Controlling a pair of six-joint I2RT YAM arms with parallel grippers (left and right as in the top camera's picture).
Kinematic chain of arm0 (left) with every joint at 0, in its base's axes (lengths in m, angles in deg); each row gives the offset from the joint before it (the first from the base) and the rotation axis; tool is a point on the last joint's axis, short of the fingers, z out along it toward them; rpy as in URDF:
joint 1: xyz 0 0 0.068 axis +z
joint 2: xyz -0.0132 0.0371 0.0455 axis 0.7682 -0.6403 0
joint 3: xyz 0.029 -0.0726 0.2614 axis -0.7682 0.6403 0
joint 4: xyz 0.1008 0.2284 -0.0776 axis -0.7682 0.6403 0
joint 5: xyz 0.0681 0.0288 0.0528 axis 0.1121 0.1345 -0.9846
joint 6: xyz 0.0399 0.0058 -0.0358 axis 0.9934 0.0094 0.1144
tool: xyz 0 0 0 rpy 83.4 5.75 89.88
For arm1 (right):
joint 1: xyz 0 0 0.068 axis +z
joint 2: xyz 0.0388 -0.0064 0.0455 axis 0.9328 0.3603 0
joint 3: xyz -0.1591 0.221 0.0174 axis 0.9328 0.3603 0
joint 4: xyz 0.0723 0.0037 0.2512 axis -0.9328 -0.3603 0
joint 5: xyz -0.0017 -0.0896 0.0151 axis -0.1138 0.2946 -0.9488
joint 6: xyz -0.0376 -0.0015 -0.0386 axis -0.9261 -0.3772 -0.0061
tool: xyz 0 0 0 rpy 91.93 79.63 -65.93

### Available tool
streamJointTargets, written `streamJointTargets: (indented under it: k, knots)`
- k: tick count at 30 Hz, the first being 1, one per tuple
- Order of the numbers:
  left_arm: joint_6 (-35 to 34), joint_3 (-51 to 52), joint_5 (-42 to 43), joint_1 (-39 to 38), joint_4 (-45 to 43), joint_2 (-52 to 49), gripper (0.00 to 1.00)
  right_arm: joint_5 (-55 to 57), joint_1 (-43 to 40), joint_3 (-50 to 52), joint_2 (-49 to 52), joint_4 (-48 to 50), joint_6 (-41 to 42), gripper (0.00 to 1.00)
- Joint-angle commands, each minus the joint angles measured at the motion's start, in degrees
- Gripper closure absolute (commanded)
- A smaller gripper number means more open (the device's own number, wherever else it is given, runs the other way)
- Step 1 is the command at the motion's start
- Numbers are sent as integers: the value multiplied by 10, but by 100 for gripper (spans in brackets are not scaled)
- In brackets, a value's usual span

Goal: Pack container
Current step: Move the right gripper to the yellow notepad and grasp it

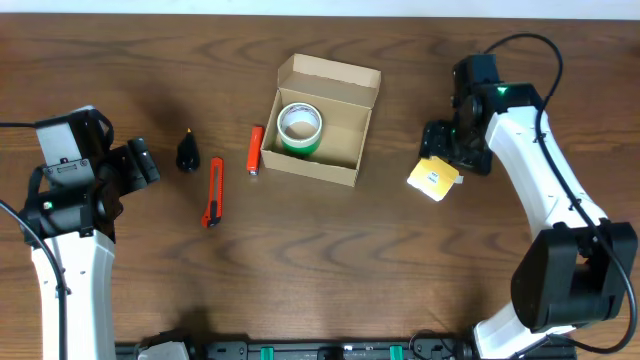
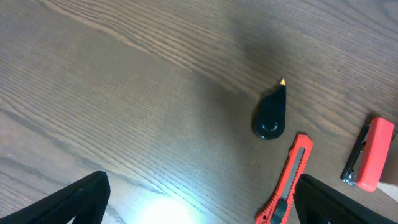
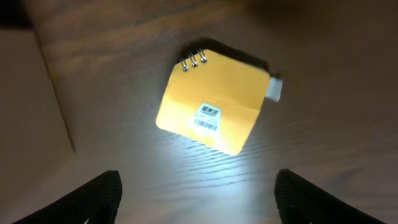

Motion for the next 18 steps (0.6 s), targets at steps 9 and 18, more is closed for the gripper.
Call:
streamJointTargets:
  k: [9, 18]
  knots:
    - [6, -12, -2, 2, 0, 0, 5, 22, 19, 19, 61, 18, 198, 11]
    - [6, -12, -2, 2, 0, 0, 5, 28, 8, 19, 130, 46, 151, 8]
